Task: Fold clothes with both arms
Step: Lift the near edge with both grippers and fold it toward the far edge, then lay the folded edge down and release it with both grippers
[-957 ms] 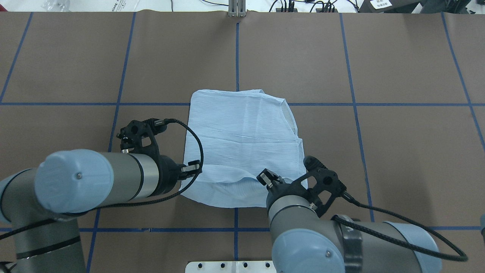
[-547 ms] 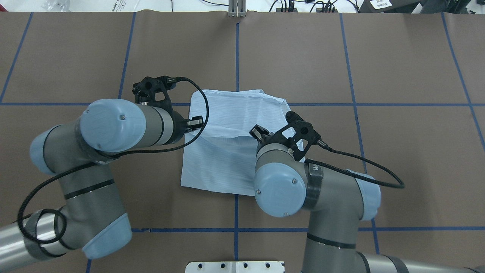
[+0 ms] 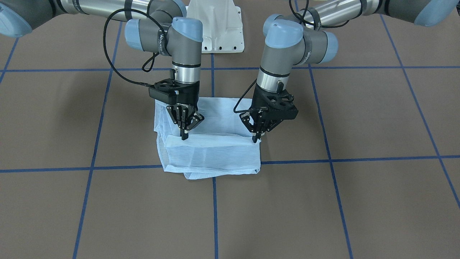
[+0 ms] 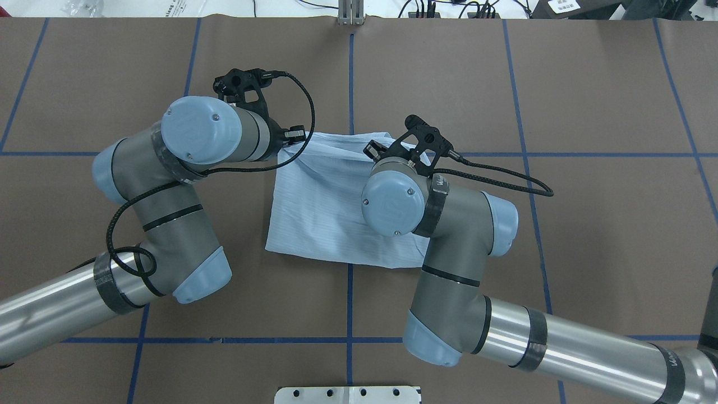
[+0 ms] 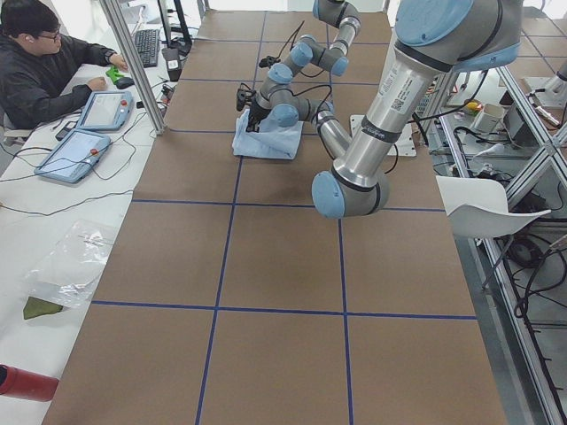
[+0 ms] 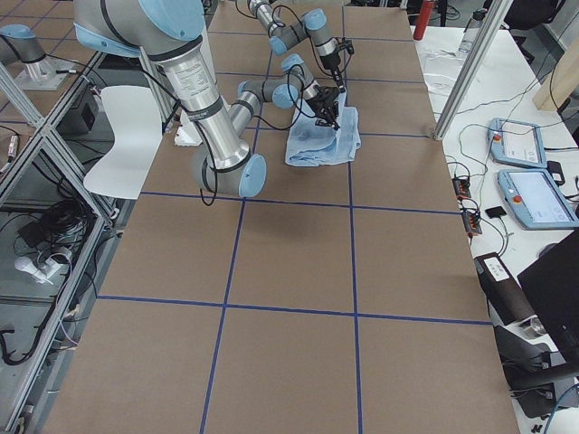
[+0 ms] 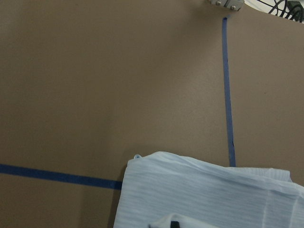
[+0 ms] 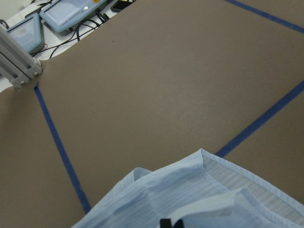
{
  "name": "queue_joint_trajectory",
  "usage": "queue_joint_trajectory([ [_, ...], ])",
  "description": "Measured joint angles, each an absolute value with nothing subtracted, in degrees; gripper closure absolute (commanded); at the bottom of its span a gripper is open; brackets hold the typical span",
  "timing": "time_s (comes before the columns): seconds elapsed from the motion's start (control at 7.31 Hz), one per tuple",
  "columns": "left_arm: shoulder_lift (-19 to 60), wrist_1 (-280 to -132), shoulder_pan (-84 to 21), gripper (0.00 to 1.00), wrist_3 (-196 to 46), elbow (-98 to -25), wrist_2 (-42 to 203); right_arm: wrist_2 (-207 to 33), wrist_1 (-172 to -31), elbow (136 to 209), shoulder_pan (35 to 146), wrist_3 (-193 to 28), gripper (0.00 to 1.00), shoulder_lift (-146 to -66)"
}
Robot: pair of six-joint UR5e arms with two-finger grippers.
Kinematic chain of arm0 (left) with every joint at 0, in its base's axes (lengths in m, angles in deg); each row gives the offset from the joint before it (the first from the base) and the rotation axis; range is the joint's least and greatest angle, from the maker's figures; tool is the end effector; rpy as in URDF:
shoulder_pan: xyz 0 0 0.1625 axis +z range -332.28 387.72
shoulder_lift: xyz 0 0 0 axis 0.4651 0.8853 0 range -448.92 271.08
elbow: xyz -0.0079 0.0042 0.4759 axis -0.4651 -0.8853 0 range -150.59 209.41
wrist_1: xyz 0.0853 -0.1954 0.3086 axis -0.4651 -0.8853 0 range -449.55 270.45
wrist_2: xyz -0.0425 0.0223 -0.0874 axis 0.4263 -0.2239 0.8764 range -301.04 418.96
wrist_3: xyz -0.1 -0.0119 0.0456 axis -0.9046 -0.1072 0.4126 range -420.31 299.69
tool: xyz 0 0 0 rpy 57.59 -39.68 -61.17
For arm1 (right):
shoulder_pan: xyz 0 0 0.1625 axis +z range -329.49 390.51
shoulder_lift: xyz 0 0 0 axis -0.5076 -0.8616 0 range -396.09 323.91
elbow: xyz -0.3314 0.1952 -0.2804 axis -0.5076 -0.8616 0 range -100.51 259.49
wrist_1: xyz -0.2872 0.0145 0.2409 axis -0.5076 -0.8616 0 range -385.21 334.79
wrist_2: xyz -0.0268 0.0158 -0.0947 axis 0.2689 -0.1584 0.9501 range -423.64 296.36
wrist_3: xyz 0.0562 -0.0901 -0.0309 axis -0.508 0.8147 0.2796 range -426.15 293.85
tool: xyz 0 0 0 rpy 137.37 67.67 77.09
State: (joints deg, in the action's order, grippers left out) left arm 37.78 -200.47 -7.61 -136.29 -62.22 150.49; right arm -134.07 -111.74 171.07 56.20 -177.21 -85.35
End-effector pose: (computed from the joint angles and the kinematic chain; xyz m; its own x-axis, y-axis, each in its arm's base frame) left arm 0.5002 -0.5142 0.2975 0.5402 -0.0859 -0.8372 0.4417 0.8757 0.1951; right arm -0.5696 -0.4631 0.2882 0.3618 0.5498 0.7529 -0.8088 0.5867 -0.0397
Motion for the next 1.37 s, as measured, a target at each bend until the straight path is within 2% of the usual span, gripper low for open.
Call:
queue_joint_trajectory([
  [0.41,41.2,-207.7,-8.8,1.0,-133.3,-51.0,148.9,-137.0,-108.9,163.4,58.9,-174.8,1.0,-81.3],
  [0.68,41.6,-210.6,-8.9,1.0,-132.5,-46.7,148.7,-137.3,-105.1,158.3,59.7,-173.5,1.0,-79.7],
  [0.82,41.7,-211.2,-8.9,1.0,-132.4,-45.6,148.7,-137.8,-104.3,157.3,60.1,-172.3,0.74,-79.4],
  [0.96,41.7,-211.4,-8.9,0.01,-132.3,-45.2,148.7,-138.3,-104.0,156.8,60.5,-171.2,0.01,-79.4],
  [1.37,41.2,-214.0,-9.8,0.0,-126.6,-45.9,149.5,-142.2,-103.8,156.5,62.3,-163.9,0.0,-78.3],
])
